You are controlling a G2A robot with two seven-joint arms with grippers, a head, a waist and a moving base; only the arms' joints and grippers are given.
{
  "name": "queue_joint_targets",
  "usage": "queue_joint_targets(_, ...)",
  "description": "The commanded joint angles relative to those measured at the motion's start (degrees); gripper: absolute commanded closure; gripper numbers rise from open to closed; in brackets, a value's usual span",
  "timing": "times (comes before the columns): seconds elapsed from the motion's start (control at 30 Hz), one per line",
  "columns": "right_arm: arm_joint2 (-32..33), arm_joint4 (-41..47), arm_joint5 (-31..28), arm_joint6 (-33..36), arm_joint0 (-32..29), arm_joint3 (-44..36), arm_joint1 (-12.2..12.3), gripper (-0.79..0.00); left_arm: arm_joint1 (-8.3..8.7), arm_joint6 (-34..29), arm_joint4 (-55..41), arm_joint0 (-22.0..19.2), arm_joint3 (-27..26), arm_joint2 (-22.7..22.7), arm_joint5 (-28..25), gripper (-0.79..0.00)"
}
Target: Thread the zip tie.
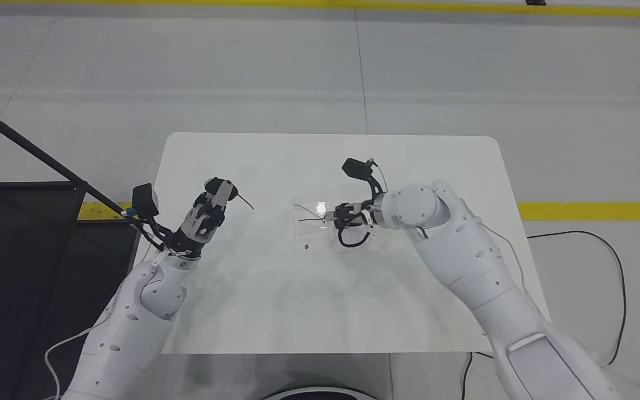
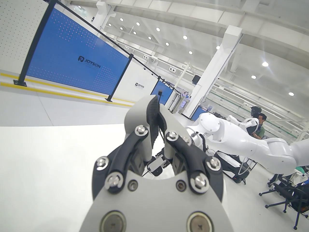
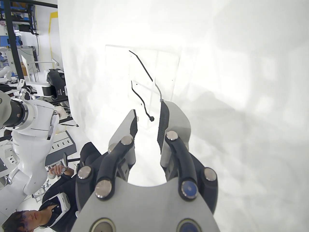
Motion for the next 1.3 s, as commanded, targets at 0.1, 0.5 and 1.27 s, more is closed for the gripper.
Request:
queue_joint_targets(0.1,-0.1,0.2,-0.2,0.1,0.4,0.9,-0.3,-0.188,0.0,0.0,0.0,0.0,0.0,0.0,0.0,0.0)
queue_joint_targets(0.5,0.1,0.6,-1.0,0.4,0.7,2.0,-0.8,-0.025,0.0,0.0,0.0,0.0,0.0,0.0,0.0,0.0)
queue_joint_targets(1.27,7.2,-2.0,-2.0,0.9,-7.0,-11.8,2.3,0.0,0.0,0.0,0.0,0.0,0.0,0.0,0.0,0.0)
